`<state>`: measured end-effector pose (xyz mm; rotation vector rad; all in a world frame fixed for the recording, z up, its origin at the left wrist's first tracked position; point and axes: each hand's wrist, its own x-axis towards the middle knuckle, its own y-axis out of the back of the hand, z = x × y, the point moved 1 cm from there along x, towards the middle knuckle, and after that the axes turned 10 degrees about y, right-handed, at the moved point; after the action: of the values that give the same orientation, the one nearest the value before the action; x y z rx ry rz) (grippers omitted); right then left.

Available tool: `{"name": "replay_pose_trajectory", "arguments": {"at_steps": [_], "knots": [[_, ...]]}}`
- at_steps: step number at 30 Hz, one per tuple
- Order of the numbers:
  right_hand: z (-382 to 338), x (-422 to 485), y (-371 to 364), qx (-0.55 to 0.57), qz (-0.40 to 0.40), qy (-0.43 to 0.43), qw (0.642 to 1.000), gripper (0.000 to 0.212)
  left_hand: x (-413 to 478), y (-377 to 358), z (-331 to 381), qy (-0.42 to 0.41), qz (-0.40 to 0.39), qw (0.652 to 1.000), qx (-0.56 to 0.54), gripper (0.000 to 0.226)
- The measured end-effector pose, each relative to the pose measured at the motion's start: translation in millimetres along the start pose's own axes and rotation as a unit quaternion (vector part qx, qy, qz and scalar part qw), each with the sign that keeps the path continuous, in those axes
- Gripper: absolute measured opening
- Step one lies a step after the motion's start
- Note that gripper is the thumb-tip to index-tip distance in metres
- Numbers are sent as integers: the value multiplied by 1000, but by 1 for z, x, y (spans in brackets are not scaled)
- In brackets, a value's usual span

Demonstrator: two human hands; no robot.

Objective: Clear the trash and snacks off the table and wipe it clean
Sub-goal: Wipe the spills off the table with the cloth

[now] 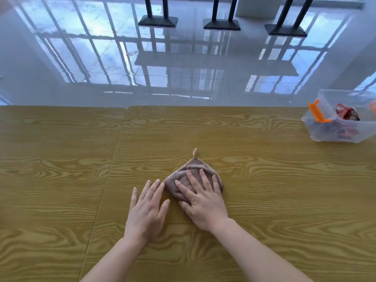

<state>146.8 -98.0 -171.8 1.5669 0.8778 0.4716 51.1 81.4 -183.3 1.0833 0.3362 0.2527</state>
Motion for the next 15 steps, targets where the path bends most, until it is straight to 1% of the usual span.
{"name": "replay_pose_trajectory", "arguments": {"at_steps": [1, 2, 3, 4, 6, 7, 9, 11, 13, 15], "knots": [[12, 6, 7, -6, -19, 20, 1000, 57, -3, 2, -12, -11, 3, 999, 44, 70], [29, 12, 15, -6, -32, 12, 999, 57, -7, 3, -23, -26, -2, 996, 82, 68], [50, 16, 23, -3, -31, -29, 999, 57, -10, 5, -32, -37, -11, 993, 108, 67], [75, 17, 32, 2, -23, -90, 996, 57, -14, 7, -38, -41, -15, 992, 122, 65], [116, 7, 47, 15, -12, -213, 977, 59, -17, 12, -40, -37, -6, 990, 134, 64], [128, -2, 49, 26, -8, -254, 967, 59, -16, 14, -40, -34, 4, 989, 142, 63], [123, -14, 44, 36, 10, -303, 952, 62, -13, 22, -43, -29, 21, 986, 161, 63], [87, -11, 30, 26, 40, -306, 951, 68, -7, 29, -51, -26, 38, 985, 167, 64], [39, 6, 13, 26, 58, -267, 962, 66, -4, 33, -64, -14, 45, 985, 168, 64], [-10, 32, 0, 39, 73, -210, 974, 65, -4, 33, -75, -15, 48, 985, 162, 64]]}}
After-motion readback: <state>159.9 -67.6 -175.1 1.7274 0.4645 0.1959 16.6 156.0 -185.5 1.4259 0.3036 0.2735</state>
